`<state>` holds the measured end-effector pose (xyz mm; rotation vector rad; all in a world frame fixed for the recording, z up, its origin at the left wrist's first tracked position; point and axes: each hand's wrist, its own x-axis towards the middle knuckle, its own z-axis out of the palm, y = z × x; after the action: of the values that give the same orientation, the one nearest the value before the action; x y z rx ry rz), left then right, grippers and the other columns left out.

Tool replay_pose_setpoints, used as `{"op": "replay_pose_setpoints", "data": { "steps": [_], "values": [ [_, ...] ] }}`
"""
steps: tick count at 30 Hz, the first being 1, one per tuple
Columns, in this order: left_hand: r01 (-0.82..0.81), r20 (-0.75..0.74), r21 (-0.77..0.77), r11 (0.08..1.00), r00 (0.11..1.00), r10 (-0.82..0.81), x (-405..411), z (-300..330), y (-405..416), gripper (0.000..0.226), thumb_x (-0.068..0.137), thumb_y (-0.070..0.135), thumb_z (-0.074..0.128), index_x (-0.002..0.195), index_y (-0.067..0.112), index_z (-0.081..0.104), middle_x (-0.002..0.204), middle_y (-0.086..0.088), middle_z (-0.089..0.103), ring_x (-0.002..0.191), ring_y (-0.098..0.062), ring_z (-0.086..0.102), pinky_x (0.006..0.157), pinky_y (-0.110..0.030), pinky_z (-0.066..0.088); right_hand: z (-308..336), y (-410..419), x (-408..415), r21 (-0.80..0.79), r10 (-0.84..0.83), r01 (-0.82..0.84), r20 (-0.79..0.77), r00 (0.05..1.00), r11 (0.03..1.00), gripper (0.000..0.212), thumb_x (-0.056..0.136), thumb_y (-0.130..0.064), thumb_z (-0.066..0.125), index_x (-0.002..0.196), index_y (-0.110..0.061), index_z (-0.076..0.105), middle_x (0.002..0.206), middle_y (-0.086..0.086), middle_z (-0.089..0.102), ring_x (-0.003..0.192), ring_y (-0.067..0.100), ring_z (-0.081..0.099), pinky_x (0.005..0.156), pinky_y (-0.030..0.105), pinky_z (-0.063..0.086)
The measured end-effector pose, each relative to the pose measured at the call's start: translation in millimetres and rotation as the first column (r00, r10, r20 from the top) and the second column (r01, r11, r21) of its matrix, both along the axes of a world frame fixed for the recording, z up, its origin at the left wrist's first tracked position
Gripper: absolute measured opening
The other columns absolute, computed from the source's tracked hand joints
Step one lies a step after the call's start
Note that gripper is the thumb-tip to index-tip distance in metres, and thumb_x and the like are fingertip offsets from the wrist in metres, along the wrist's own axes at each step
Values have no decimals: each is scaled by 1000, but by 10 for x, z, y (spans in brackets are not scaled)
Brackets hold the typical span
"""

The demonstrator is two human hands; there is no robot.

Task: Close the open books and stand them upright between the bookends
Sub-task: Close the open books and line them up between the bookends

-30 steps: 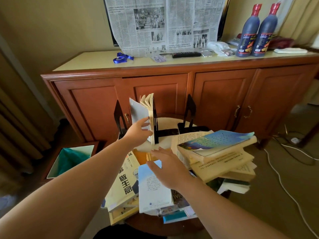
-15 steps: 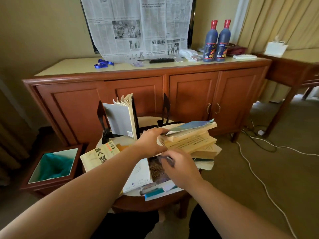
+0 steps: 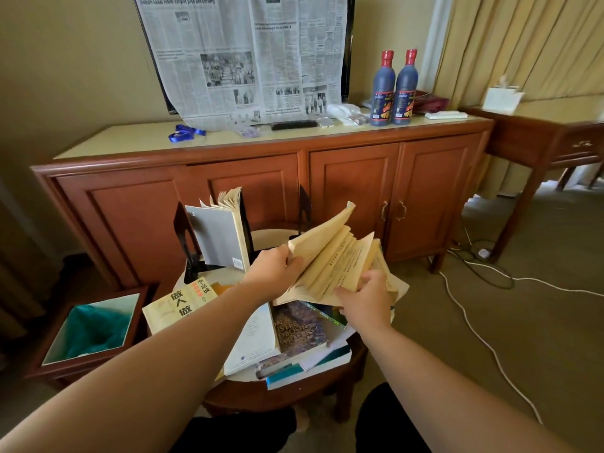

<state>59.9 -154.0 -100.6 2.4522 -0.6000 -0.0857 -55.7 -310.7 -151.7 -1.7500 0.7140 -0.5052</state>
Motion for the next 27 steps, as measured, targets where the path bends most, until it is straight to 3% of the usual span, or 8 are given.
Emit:
{"op": "replay_pose_setpoints", "data": {
  "steps": [3,6,10,13,16,19,23,27],
  "values": [
    [-78,-133,-174,982,990,55,30,13,167,21,101,30,58,115,16,66,100,-6,74,86,-24,72,75,-43,63,131,54,68,-18,50,-49,77,996,999,46,91,-18,79,118,-33,45,99,-17,67,91,1,65,67,21,51],
    [-177,-264,-379,908,961,77,70,49,411,18,92,13,64,110,13,67,99,-17,75,83,-31,77,74,-52,66,286,177,155,-95,132,-121,122,984,988,52,94,-12,72,126,-40,43,107,-14,70,97,5,68,73,23,56],
    [-145,-385,-528,837,919,-84,50,193,817,66,85,-8,72,137,31,58,117,-14,69,100,-31,75,77,-48,66,419,367,310,-196,273,-253,82,959,947,61,95,-8,70,138,-43,43,115,-8,71,99,10,70,78,32,62],
    [-112,-415,-552,826,897,-155,32,238,1194,81,82,-13,77,140,38,54,120,-15,66,101,-32,76,79,-50,65,488,558,373,-246,387,-360,67,920,900,59,95,-4,65,138,-42,49,137,-1,63,127,20,60,90,35,56],
    [-113,-414,-487,866,903,-114,-9,189,1530,87,78,-14,80,141,39,52,122,-20,63,99,-34,76,79,-53,65,524,744,394,-289,491,-463,26,871,838,49,98,-1,58,134,-33,59,140,-5,57,123,22,61,79,24,52],
    [-108,-421,-348,931,906,-53,-29,122,1743,102,73,-8,85,146,49,42,125,-14,59,102,-35,72,73,-44,66,415,852,465,-336,526,-512,-56,849,791,35,99,-3,57,120,-30,68,129,-8,59,71,3,64,50,14,41],
    [-25,-311,-16,1000,950,19,9,54,1837,116,69,13,92,156,53,25,140,6,46,120,-19,54,87,-33,60,257,875,569,-391,411,-453,-191,892,801,26,99,-8,61,117,-22,74,131,-1,66,96,7,55,62,11,37],
    [-28,-294,51,998,955,42,50,33,1826,112,69,16,93,155,47,29,137,7,46,116,-16,53,85,-28,57,190,909,613,-476,357,-468,-309,882,745,20,101,-30,63,116,-24,75,128,1,70,90,11,59,61,14,43]
  ]
}}
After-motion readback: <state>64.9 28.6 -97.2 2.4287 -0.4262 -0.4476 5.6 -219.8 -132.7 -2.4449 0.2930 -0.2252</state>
